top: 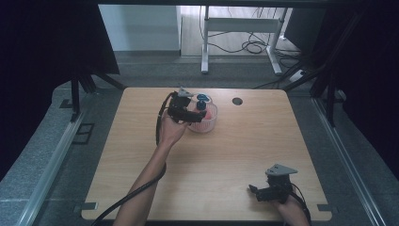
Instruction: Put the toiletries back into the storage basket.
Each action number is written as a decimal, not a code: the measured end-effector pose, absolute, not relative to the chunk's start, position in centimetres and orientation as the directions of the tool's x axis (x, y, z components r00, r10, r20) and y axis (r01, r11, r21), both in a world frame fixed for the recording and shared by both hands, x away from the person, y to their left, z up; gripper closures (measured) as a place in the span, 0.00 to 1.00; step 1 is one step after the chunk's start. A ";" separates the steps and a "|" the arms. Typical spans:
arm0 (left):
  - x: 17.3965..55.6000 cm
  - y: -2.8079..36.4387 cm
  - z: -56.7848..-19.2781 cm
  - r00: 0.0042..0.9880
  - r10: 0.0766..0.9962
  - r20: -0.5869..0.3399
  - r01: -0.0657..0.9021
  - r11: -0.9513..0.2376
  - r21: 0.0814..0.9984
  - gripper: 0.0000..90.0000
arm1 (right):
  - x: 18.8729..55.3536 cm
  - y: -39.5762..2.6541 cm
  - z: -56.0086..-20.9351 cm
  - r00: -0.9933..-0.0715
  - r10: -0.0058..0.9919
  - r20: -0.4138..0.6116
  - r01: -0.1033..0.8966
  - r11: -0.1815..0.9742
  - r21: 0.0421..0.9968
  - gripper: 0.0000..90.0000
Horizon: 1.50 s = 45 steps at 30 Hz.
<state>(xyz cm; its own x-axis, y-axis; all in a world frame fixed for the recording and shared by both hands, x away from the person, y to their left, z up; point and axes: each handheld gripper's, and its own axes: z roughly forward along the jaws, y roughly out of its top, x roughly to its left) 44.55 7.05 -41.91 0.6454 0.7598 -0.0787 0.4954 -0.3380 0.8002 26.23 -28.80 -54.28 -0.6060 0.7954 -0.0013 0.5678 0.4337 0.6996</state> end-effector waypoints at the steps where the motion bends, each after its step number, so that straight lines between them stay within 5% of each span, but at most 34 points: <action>1: 44.4 7.1 -41.9 0.646 0.759 -0.081 0.496 -0.337 0.800 0.11 | 26.2 -28.8 -54.3 -0.606 0.796 -0.001 0.568 0.434 0.700 0.00; 45: 37.8 10.0 -42.6 0.701 0.708 -0.082 0.455 -0.356 0.817 0.11 | 26.2 -28.8 -54.3 -0.606 0.796 -0.001 0.568 0.433 0.699 0.00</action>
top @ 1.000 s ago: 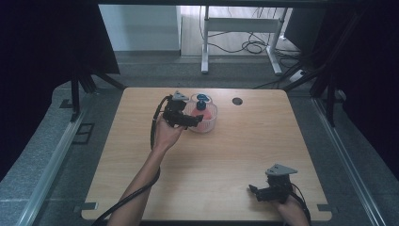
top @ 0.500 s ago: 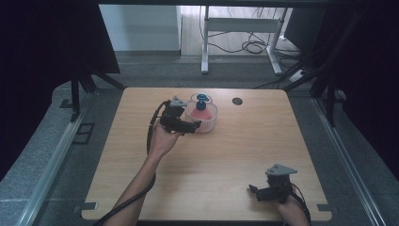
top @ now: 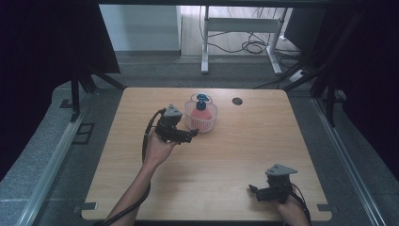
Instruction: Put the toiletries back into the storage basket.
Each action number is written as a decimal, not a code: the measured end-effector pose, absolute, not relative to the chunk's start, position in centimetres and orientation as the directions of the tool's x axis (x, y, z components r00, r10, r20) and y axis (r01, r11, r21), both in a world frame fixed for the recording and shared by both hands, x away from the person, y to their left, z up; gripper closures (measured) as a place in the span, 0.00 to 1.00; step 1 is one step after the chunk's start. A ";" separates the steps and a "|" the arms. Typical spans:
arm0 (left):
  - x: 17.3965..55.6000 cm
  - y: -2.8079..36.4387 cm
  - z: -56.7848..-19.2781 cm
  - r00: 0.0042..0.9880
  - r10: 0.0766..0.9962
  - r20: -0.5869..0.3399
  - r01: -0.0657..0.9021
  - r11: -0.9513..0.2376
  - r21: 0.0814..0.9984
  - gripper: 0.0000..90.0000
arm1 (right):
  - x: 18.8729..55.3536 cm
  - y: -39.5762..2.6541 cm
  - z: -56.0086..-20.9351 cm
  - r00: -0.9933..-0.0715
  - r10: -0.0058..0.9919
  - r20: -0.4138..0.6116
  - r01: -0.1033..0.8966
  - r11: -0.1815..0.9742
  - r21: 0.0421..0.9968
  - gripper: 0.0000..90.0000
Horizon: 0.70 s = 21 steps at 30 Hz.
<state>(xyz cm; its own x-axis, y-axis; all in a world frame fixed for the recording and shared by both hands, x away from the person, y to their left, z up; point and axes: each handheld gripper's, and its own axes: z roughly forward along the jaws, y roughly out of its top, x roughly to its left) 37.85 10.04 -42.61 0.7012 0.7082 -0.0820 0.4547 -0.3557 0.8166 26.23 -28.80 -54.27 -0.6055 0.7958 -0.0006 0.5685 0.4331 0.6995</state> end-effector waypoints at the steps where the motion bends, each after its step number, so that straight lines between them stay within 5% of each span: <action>1: 37.7 10.1 -42.6 0.703 0.707 -0.081 0.453 -0.356 0.818 0.11 | 26.2 -28.8 -54.3 -0.606 0.796 -0.001 0.569 0.433 0.699 0.00; 21: 33.8 12.9 -44.2 0.698 0.711 -0.081 0.454 -0.352 0.819 0.11 | 26.2 -28.8 -54.3 -0.605 0.796 -0.001 0.569 0.433 0.699 0.00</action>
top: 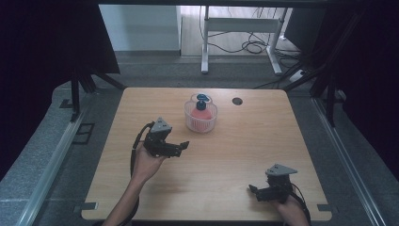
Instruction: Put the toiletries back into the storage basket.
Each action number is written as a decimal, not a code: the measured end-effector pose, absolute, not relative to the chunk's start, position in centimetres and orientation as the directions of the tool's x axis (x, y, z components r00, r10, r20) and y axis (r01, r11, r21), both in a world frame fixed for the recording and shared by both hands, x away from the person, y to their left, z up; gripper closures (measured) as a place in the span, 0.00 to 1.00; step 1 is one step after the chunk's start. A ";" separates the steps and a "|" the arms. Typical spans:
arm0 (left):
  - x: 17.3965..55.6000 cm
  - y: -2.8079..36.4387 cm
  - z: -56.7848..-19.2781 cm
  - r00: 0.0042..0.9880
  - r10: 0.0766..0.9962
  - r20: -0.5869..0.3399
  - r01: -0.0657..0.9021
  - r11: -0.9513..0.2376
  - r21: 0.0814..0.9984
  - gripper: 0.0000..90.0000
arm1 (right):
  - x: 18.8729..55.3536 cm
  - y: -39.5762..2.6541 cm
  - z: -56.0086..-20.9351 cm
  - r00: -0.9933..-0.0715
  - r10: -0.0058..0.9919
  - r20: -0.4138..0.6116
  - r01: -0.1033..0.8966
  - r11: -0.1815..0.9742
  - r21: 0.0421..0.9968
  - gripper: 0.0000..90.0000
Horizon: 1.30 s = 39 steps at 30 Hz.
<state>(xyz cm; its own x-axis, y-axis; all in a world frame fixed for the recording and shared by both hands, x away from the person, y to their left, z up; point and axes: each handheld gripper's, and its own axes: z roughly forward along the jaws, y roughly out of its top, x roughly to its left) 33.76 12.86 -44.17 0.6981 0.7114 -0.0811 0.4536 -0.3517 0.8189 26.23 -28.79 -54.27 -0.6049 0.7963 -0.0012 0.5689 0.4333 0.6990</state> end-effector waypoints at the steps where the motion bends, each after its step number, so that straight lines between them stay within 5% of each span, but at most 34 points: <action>1: 33.6 12.9 -44.3 0.698 0.711 -0.083 0.455 -0.351 0.819 0.11 | 26.2 -28.8 -54.3 -0.604 0.797 -0.002 0.569 0.433 0.698 0.00; 39: 25.7 16.2 -52.4 0.670 0.736 -0.097 0.531 -0.384 0.755 0.11 | 26.3 -28.7 -54.3 -0.604 0.797 -0.001 0.569 0.432 0.700 0.00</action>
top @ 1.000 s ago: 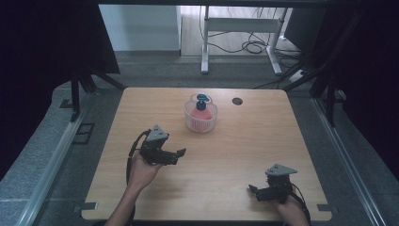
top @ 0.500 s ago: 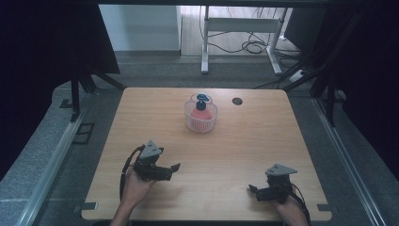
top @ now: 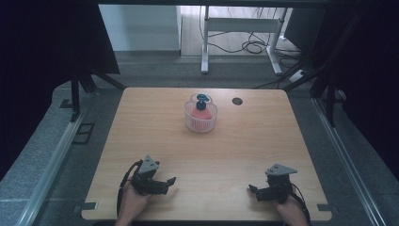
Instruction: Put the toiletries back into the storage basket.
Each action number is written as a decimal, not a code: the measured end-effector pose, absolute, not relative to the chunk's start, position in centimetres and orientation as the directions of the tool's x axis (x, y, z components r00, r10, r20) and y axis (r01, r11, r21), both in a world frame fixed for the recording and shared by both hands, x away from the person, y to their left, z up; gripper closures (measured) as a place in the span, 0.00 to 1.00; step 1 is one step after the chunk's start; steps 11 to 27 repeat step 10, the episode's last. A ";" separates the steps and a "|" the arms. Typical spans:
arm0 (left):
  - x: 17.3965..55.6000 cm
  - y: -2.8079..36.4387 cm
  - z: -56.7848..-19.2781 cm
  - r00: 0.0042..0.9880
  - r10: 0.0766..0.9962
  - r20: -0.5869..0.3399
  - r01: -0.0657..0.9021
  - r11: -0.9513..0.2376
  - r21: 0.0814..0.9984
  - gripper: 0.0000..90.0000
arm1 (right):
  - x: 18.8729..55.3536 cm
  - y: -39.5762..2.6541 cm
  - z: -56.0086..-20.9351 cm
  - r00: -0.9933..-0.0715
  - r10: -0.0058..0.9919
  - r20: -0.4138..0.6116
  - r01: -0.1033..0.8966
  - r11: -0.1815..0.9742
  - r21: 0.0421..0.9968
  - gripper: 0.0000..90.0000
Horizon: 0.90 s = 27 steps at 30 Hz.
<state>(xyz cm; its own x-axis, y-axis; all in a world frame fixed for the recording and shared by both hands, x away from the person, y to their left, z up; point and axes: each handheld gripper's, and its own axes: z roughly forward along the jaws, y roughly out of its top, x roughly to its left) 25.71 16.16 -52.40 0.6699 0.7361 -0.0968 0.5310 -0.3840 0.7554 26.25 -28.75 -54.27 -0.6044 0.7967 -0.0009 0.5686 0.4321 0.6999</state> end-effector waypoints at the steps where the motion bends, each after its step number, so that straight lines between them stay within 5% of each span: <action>1: 25.6 16.2 -52.6 0.671 0.736 -0.094 0.533 -0.390 0.751 0.11 | 26.3 -28.7 -54.3 -0.604 0.797 -0.001 0.569 0.432 0.700 0.00; 27: 24.5 16.9 -54.3 0.653 0.755 -0.063 0.565 -0.430 0.705 0.11 | 26.2 -28.8 -54.3 -0.604 0.797 0.002 0.570 0.430 0.700 0.00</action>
